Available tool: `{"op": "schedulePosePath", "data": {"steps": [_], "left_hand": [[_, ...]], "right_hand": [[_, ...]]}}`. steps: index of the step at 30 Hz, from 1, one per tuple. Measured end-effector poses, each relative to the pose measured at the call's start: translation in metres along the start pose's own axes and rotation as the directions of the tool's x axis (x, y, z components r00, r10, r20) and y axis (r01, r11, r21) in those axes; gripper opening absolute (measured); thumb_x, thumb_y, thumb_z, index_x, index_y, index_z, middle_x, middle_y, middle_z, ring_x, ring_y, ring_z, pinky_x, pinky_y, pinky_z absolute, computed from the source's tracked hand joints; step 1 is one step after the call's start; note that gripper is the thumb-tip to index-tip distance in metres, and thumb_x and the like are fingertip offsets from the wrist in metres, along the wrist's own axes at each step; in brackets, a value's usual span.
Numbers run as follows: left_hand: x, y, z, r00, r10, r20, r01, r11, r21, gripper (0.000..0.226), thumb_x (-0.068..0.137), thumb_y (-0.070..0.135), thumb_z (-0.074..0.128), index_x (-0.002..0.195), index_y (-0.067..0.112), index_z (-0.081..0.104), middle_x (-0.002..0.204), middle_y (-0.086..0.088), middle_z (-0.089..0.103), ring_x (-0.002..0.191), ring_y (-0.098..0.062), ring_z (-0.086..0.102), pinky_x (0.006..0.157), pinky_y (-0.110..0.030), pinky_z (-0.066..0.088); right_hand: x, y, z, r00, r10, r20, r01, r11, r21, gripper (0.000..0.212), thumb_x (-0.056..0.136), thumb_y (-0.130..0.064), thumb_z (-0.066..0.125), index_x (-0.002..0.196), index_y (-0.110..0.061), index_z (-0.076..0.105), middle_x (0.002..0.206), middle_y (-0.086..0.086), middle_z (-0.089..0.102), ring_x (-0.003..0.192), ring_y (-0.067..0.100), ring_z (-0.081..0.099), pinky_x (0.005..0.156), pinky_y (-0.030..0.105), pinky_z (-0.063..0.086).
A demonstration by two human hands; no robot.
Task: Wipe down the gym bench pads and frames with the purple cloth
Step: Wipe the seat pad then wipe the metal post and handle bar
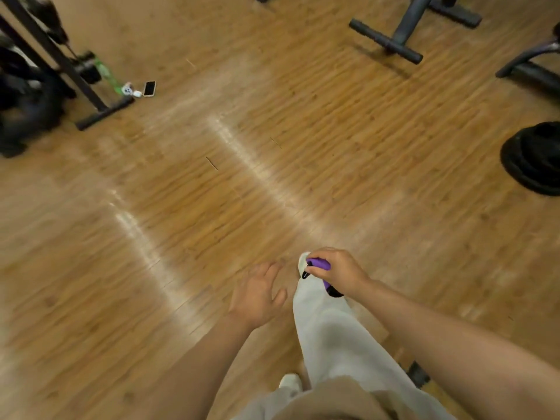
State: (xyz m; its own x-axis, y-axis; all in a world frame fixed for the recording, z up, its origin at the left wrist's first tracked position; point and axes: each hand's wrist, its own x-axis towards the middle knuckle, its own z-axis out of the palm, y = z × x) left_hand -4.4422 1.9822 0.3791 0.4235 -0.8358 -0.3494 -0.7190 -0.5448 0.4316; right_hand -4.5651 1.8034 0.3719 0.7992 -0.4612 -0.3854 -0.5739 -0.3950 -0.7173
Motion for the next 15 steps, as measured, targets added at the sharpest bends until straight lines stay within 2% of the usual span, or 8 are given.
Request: {"op": "schedulePosePath", "data": {"steps": [3,6,10,13,15], "left_hand": [[0.056,-0.005,-0.026,0.996,-0.077,0.046,0.077,0.997,0.0,0.062,0.088,0.052,0.035,0.141,0.02,0.041,0.146,0.002,0.04,0.133,-0.02,0.039,0.107,-0.034,0.035],[0.119,-0.005,-0.056,0.989,-0.139,0.046,0.141,0.989,-0.051,0.051,0.096,0.043,0.045,0.142,0.022,0.038,0.148,0.004,0.038,0.131,-0.018,0.042,0.105,-0.032,0.035],[0.21,-0.004,-0.108,0.962,-0.271,-0.029,0.263,0.951,-0.162,0.052,0.096,0.049,0.045,0.14,0.021,0.043,0.143,0.002,0.045,0.122,-0.023,0.051,0.098,-0.03,0.04],[0.269,-0.008,-0.149,0.951,-0.284,-0.123,0.254,0.943,-0.213,0.065,0.088,0.064,0.037,0.137,0.022,0.046,0.138,0.002,0.049,0.123,-0.021,0.05,0.098,-0.031,0.042],[0.308,-0.018,-0.171,0.948,-0.287,-0.136,0.252,0.941,-0.224,0.059,0.091,0.059,0.043,0.137,0.022,0.046,0.138,0.003,0.049,0.127,-0.019,0.046,0.1,-0.03,0.04]], "right_hand": [[0.065,0.0,-0.031,1.0,0.007,0.029,-0.007,1.0,-0.01,0.02,0.084,-0.025,0.071,0.1,-0.014,0.071,0.098,0.005,0.066,0.091,0.02,0.06,0.084,0.026,0.047],[0.126,-0.007,-0.073,0.997,0.012,0.072,-0.009,0.999,-0.034,0.024,0.084,-0.024,0.071,0.103,-0.01,0.07,0.098,0.004,0.064,0.089,0.017,0.057,0.078,0.013,0.041],[0.217,-0.027,-0.132,0.995,-0.034,0.093,0.044,0.993,-0.108,0.03,0.084,-0.028,0.071,0.108,-0.011,0.067,0.102,0.005,0.063,0.091,0.016,0.056,0.077,0.017,0.038],[0.282,-0.05,-0.166,0.997,-0.059,0.041,0.062,0.995,-0.082,0.029,0.082,-0.026,0.073,0.106,-0.01,0.069,0.101,0.005,0.064,0.092,0.018,0.058,0.079,0.017,0.04],[0.325,-0.061,-0.185,0.996,-0.072,0.055,0.077,0.993,-0.084,0.027,0.082,-0.025,0.073,0.104,-0.011,0.069,0.1,0.004,0.064,0.091,0.017,0.058,0.079,0.016,0.04]]}}
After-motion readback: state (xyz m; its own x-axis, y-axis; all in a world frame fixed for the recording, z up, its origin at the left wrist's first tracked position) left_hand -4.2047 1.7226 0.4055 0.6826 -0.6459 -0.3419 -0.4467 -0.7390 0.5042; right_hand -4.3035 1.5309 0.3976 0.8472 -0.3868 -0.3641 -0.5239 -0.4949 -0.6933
